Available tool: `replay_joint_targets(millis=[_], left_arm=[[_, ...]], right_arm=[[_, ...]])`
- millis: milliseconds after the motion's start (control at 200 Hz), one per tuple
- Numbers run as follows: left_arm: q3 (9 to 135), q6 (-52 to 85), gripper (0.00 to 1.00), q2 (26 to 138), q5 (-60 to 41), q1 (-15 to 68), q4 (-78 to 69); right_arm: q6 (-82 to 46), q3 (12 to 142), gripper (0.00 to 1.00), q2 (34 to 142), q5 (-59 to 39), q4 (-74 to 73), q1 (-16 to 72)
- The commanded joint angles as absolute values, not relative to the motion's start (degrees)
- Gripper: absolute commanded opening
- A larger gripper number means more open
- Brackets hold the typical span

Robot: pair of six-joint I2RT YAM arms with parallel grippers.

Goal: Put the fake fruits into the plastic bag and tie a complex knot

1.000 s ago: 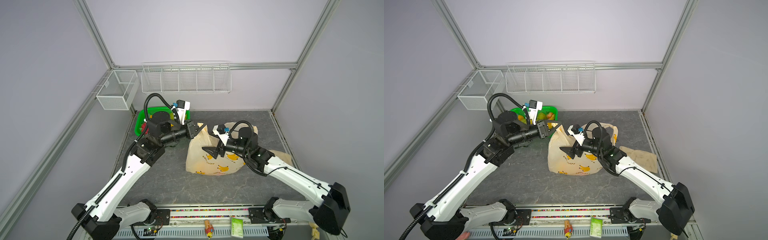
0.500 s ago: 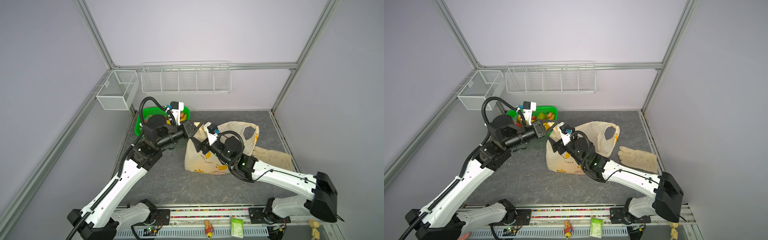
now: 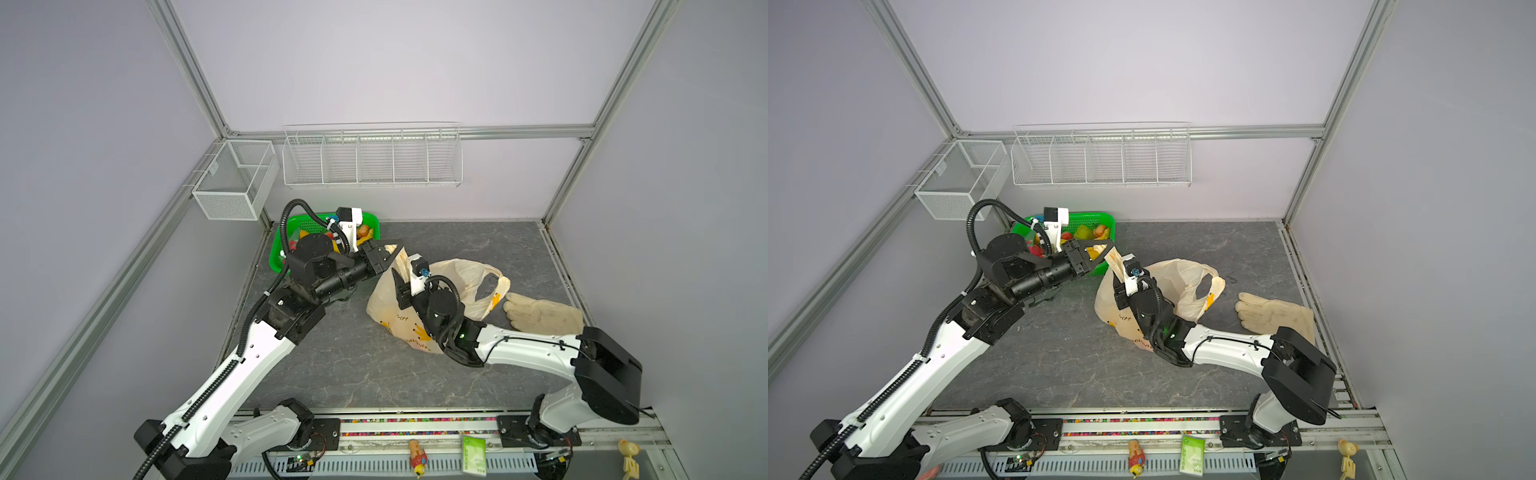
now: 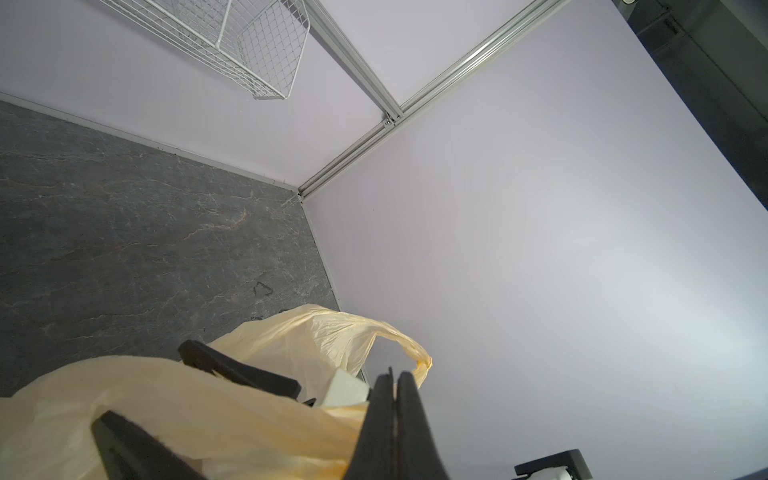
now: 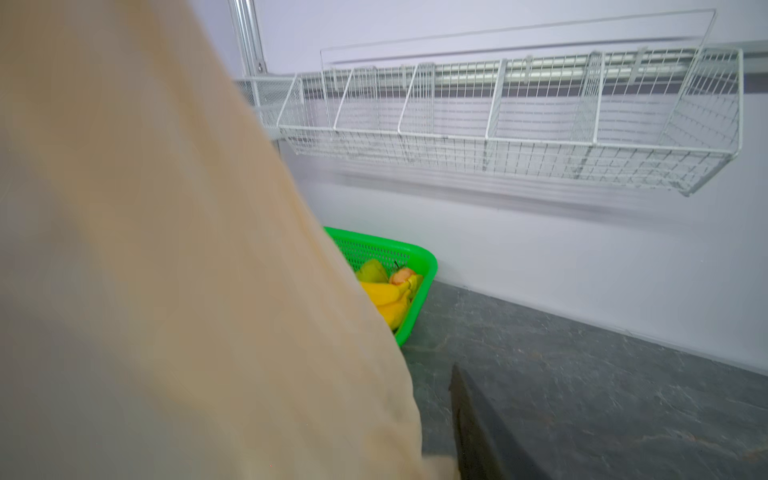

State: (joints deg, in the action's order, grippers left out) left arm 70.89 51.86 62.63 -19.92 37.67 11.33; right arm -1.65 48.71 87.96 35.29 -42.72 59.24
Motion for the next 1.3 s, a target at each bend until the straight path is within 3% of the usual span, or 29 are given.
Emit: replay_joint_targets(millis=[0, 130, 345, 480, 590, 780, 955, 1110, 1295], left_arm=[[72.95, 52.87, 0.00, 62.39, -19.50, 37.88, 8.16], [74.51, 49.99, 0.00, 63.43, -20.01, 37.86, 9.73], [77.52, 37.50, 0.00, 65.10, -22.41, 37.88, 14.29], [77.42, 31.25, 0.00, 66.07, -25.15, 37.92, 14.82], [77.04, 29.99, 0.00, 67.21, -24.08, 37.88, 16.39], [75.91, 33.40, 0.00, 67.33, -24.09, 37.89, 15.15], [76.74, 37.08, 0.00, 67.09, -22.87, 37.90, 16.72], [76.27, 40.85, 0.00, 66.02, -21.04, 37.88, 17.12], [74.55, 46.62, 0.00, 64.54, -20.02, 37.88, 15.07]], right_arm=[[-1.69, 45.09, 0.41, 85.75, 31.09, -41.78, 57.22], [2.35, 44.29, 0.21, 81.13, 17.64, -36.58, 54.09], [11.68, 49.13, 0.18, 74.35, -11.93, -11.35, 45.77], [14.32, 52.41, 0.18, 73.65, -20.07, -2.34, 42.11], [12.27, 52.30, 0.24, 73.30, -17.81, -3.48, 41.74], [4.82, 50.91, 0.64, 71.60, -10.71, -10.26, 44.12], [2.07, 51.68, 0.91, 69.99, -0.31, -13.91, 48.73], [0.00, 52.97, 0.96, 70.15, 11.39, -18.86, 53.57], [-2.75, 54.28, 0.94, 74.76, 32.12, -28.95, 59.27]])
